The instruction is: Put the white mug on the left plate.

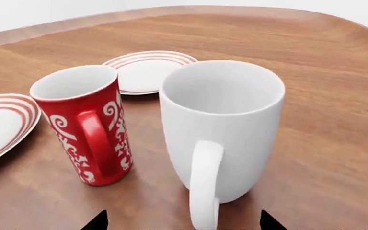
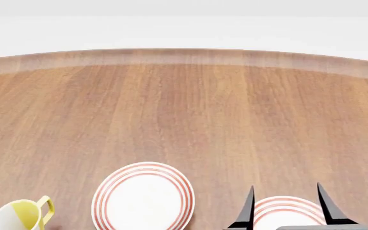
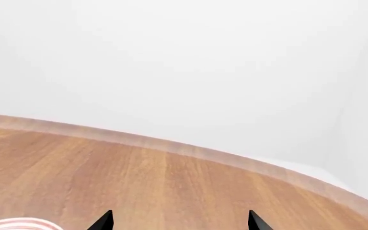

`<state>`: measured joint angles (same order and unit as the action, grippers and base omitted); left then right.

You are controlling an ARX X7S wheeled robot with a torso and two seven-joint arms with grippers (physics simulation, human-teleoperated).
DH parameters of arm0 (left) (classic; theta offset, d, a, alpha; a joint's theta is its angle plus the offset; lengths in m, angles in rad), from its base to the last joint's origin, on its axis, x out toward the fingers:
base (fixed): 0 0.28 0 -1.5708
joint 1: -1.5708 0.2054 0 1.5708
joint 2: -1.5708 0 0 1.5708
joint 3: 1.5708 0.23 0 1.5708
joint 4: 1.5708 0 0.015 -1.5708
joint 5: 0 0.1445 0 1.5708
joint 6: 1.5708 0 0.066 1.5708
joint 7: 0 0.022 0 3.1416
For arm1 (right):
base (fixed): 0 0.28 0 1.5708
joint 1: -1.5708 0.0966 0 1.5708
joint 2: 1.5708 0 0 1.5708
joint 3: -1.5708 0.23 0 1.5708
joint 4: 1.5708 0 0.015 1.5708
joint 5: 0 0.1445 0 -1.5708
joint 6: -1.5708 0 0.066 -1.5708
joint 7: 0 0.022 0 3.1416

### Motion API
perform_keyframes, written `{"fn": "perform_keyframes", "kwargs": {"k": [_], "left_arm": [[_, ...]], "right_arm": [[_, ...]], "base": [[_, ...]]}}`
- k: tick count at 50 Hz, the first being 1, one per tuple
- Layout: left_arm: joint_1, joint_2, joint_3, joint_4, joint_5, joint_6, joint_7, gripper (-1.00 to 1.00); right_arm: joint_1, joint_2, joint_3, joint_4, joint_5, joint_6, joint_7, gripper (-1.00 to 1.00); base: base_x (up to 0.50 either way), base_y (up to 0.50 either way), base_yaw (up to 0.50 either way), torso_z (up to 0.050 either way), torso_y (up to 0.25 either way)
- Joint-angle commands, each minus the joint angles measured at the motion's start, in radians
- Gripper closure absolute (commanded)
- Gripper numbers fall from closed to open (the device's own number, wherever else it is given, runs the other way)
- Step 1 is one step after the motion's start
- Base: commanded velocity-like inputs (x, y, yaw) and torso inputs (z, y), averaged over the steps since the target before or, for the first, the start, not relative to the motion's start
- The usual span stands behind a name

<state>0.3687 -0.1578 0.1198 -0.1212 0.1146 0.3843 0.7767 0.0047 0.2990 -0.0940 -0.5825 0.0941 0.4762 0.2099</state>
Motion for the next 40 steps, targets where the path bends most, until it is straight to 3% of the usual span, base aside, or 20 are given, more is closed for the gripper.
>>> {"fn": "perform_keyframes", "kwargs": {"k": [1,40], "left_arm": [[-0.025,-0.001,0.019,-0.056,0.001,0.015,-0.016,-1.0],[-0.031,-0.015,0.079,-0.035,-0.032,0.004,-0.041,-1.0]], "right_arm": [[-0.001,0.002,0.004,-0.005,0.008,0.002,0.005,-1.0],[-0.005,0.009,0.005,0.011,0.03,-0.023,0.015,-1.0]], "base": [[0.0,0.0,0.0,0.0,0.0],[0.0,0.0,0.0,0.0,0.0]]}}
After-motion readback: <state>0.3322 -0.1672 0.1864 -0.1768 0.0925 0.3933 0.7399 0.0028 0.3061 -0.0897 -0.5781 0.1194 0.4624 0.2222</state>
